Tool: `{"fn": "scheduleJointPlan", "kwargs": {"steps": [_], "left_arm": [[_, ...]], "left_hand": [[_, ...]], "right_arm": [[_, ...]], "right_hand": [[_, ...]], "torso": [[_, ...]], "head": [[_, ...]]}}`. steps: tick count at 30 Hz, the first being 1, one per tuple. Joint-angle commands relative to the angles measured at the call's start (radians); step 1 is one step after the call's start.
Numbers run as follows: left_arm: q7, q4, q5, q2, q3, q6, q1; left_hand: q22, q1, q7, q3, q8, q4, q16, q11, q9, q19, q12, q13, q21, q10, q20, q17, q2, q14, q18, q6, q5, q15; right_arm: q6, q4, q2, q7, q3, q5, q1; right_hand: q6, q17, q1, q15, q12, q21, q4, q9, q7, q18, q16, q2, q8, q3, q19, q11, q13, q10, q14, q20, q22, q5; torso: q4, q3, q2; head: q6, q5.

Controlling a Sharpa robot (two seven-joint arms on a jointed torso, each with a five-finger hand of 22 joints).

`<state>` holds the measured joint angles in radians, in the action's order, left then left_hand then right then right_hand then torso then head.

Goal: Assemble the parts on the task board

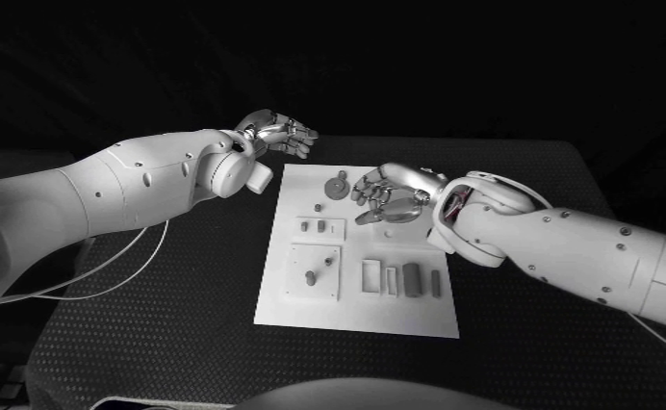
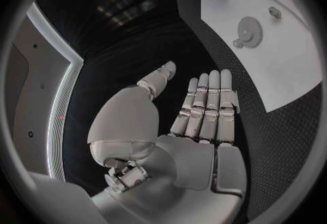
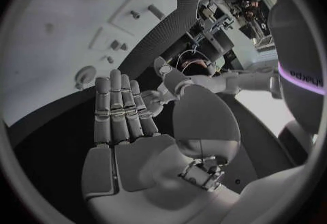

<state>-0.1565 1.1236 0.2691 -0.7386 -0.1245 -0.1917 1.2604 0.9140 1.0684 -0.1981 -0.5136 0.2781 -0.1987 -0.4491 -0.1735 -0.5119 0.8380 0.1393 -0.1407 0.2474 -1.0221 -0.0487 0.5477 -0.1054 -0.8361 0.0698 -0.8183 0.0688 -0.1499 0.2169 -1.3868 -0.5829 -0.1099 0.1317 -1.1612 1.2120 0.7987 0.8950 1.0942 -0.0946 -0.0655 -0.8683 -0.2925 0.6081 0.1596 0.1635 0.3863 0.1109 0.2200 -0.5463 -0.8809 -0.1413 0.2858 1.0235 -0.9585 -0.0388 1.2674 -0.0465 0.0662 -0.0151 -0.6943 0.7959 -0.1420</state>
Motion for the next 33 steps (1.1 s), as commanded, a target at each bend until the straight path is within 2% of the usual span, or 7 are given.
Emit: {"fn": "scheduleJointPlan", "kwargs": {"steps": [1, 6, 10, 18, 20, 24, 33], "left_arm": [[-0.010, -0.003, -0.010, 0.002, 0.001, 0.011, 0.001], [-0.009, -0.011, -0.011, 0.005, 0.000, 0.012, 0.001], [-0.009, -0.017, -0.012, 0.009, 0.000, 0.013, 0.001], [-0.008, -0.025, -0.014, 0.013, 0.000, 0.016, 0.000], [-0.007, -0.026, -0.014, 0.013, 0.000, 0.016, 0.000], [-0.007, -0.025, -0.014, 0.011, 0.000, 0.016, 0.000], [-0.007, -0.023, -0.014, 0.010, 0.000, 0.018, 0.000]], "left_hand": [[0.001, -0.006, 0.002, 0.001, 0.004, 0.007, 0.004, 0.001, 0.001, -0.006, 0.007, 0.001, 0.001, 0.008, -0.001, 0.001, -0.006, -0.006, 0.010, 0.005, 0.001, 0.000], [0.001, -0.006, 0.002, 0.001, 0.005, 0.007, 0.004, 0.001, 0.001, -0.006, 0.007, 0.001, 0.001, 0.008, -0.001, 0.001, -0.006, -0.006, 0.010, 0.005, 0.001, 0.000], [0.001, -0.006, 0.002, 0.002, 0.005, 0.007, 0.004, 0.001, 0.001, -0.006, 0.007, 0.001, 0.001, 0.008, -0.001, 0.002, -0.006, -0.006, 0.010, 0.005, 0.001, 0.000], [0.001, -0.007, 0.002, 0.002, 0.005, 0.008, 0.004, 0.002, 0.001, -0.006, 0.008, 0.001, 0.001, 0.008, -0.001, 0.002, -0.005, -0.006, 0.010, 0.004, 0.001, 0.000], [0.001, -0.007, 0.002, 0.002, 0.005, 0.008, 0.005, 0.002, 0.002, -0.006, 0.008, 0.001, 0.001, 0.007, -0.001, 0.002, -0.005, -0.007, 0.010, 0.004, 0.001, 0.000], [0.001, -0.007, 0.002, 0.002, 0.005, 0.008, 0.005, 0.002, 0.002, -0.005, 0.008, 0.001, 0.001, 0.007, -0.001, 0.003, -0.005, -0.007, 0.010, 0.004, 0.001, 0.000], [0.002, -0.009, 0.002, 0.002, 0.006, 0.009, 0.005, 0.002, 0.002, -0.005, 0.009, 0.002, 0.001, 0.006, -0.001, 0.003, -0.004, -0.007, 0.010, 0.004, 0.001, 0.001]], "right_arm": [[-0.180, 0.006, -0.037, -0.005, 0.001, 0.276, 0.018], [-0.287, 0.014, -0.090, 0.069, 0.001, 0.370, 0.043], [-0.319, -0.009, -0.136, 0.090, 0.002, 0.450, 0.046], [-0.288, -0.022, -0.195, 0.131, 0.013, 0.409, 0.048], [-0.286, -0.035, -0.212, 0.160, 0.024, 0.389, 0.048], [-0.282, -0.067, -0.234, 0.243, 0.037, 0.317, 0.048], [-0.252, -0.120, -0.252, 0.452, 0.093, 0.270, 0.048]], "right_hand": [[0.028, -0.008, 0.023, 0.020, -0.030, -0.007, 0.002, 0.008, 0.010, 0.088, 0.012, -0.024, 0.020, -0.008, -0.060, -0.007, 0.009, 0.051, -0.073, 0.000, -0.011, -0.002], [0.013, -0.064, 0.042, -0.009, -0.017, 0.050, 0.003, 0.003, 0.001, 0.071, -0.061, -0.023, 0.012, -0.006, 0.013, 0.007, 0.004, 0.048, -0.025, -0.026, -0.029, -0.001], [-0.065, -0.139, 0.077, -0.047, 0.004, 0.441, 0.008, -0.015, -0.030, -0.105, -0.192, -0.019, -0.022, -0.030, 0.572, 0.023, -0.059, -0.116, 0.177, -0.151, -0.178, 0.003], [0.028, -0.094, 0.023, 0.006, -0.109, 0.304, 0.003, 0.012, 0.014, 0.046, -0.054, -0.020, 0.041, -0.004, 0.134, 0.000, -0.019, 0.062, -0.069, -0.103, -0.195, 0.000], [0.068, 0.027, 0.017, 0.059, -0.236, 0.215, 0.011, 0.022, 0.014, 0.069, 0.105, -0.007, 0.064, 0.048, 0.037, 0.058, 0.066, 0.169, -0.177, -0.088, -0.142, -0.013], [0.105, 0.338, -0.043, 0.114, -0.673, 0.042, 0.059, 0.046, -0.008, 0.093, 0.502, 0.007, 0.086, 0.094, 0.001, 0.088, 0.451, -0.015, -0.074, -0.058, 0.006, 0.004], [0.140, 0.391, -0.130, 0.208, -1.081, -0.210, 0.144, 0.097, -0.057, 0.098, 0.834, 0.013, 0.107, 0.055, -0.232, 0.150, 0.719, 0.074, -0.283, 0.084, 0.066, -0.005]], "torso": [[0.0069, -0.0010, 0.005], [0.0126, -0.0029, 0.011], [0.0170, -0.0054, 0.014], [0.0174, -0.0058, 0.014], [0.0157, -0.0043, 0.013], [0.0162, -0.0036, 0.013], [0.0169, -0.0010, 0.014]], "head": [[-0.005, 0.008], [-0.006, 0.015], [-0.005, 0.018], [-0.006, 0.029], [-0.004, 0.034], [-0.002, 0.038], [0.004, 0.050]]}}
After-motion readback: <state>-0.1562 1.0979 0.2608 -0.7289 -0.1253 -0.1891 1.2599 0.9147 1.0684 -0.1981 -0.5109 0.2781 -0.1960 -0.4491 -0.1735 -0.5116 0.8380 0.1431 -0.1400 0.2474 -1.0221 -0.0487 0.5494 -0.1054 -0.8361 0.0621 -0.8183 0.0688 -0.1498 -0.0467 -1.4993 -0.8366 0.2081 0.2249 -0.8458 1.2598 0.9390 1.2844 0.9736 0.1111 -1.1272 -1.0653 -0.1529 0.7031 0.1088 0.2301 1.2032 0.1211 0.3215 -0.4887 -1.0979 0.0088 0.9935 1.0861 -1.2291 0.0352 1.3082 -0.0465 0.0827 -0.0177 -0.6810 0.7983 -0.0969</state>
